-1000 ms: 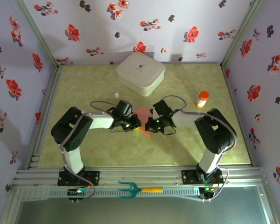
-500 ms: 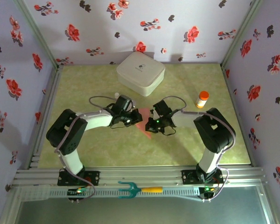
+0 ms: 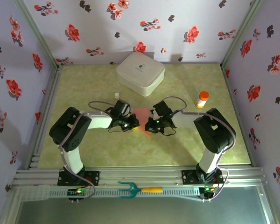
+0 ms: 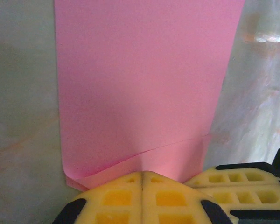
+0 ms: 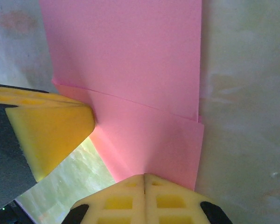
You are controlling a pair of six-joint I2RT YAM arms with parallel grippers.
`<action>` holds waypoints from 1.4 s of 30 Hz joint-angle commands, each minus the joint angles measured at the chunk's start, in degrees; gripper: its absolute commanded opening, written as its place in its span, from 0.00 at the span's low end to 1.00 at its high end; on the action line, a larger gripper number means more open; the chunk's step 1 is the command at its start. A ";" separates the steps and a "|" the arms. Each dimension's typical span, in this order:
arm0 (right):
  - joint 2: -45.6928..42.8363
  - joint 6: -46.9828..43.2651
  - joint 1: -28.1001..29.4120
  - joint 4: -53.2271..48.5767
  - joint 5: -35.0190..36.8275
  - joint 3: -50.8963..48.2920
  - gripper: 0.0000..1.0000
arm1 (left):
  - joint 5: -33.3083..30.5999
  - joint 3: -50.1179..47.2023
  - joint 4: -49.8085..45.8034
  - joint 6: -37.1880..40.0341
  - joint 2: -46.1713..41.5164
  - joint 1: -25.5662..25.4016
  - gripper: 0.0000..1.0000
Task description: Fold a paper plane with a square sheet of paper (pick it up from the middle)
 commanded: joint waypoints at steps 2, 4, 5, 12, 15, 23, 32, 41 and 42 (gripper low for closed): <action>0.85 0.27 -0.24 -4.54 4.81 -2.73 0.00 | -3.05 -2.15 -1.67 2.79 1.38 3.30 0.03; 0.91 0.34 -0.24 -4.46 4.88 -2.94 0.00 | -2.58 -1.97 -2.15 3.75 1.36 4.42 0.03; 0.91 0.28 -0.24 -4.42 4.94 -3.00 0.00 | -2.40 -1.88 -2.60 4.11 1.21 5.06 0.03; 0.90 0.25 -0.30 -4.15 4.67 -2.97 0.00 | -3.16 -0.25 -8.06 6.15 0.26 7.86 0.02; 0.95 0.15 -0.24 -4.11 4.57 -2.85 0.00 | -3.23 1.12 -9.47 6.08 -0.86 7.88 0.02; 0.94 -0.07 -0.24 -4.10 4.37 -2.52 0.00 | -4.92 5.09 -12.14 6.64 -5.87 5.46 0.03; 0.45 -0.26 -0.24 -4.00 4.44 -2.33 0.00 | -1.96 8.45 -9.62 5.76 0.25 0.05 0.03; -2.42 -0.69 -0.24 0.16 1.82 -2.05 0.01 | -1.97 4.01 -6.42 4.25 3.44 1.87 0.00; -3.09 -0.98 -0.25 0.40 1.33 -1.84 0.02 | -1.97 3.60 -6.42 4.33 3.60 1.98 0.00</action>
